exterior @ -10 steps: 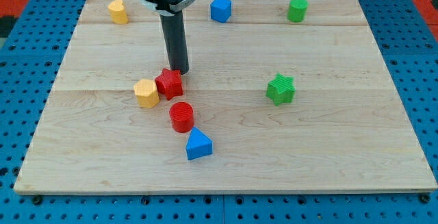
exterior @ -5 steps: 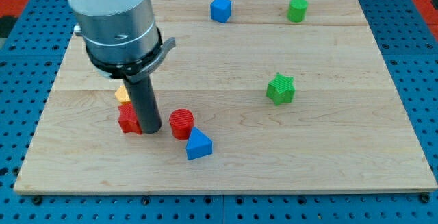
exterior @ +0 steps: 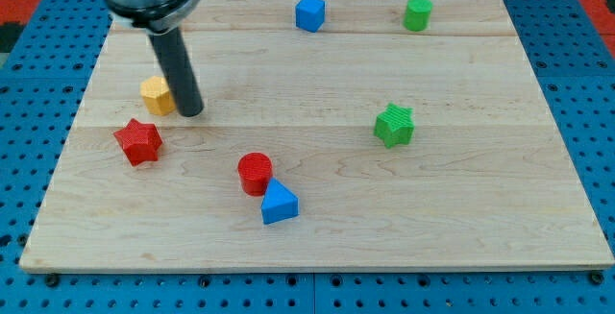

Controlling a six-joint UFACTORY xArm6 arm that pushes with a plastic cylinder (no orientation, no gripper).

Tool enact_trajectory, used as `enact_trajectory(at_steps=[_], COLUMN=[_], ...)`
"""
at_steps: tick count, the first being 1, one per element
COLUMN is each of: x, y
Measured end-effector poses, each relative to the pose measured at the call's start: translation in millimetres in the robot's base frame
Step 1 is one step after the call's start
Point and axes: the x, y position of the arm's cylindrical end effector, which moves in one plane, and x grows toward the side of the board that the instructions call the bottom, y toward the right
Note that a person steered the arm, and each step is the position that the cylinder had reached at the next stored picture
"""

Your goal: Move the red star below to the yellow hexagon

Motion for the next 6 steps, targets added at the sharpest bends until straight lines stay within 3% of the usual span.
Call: enact_trajectory(at_steps=[5,6], x=[0.1,9.3], y=[3.7,82.0])
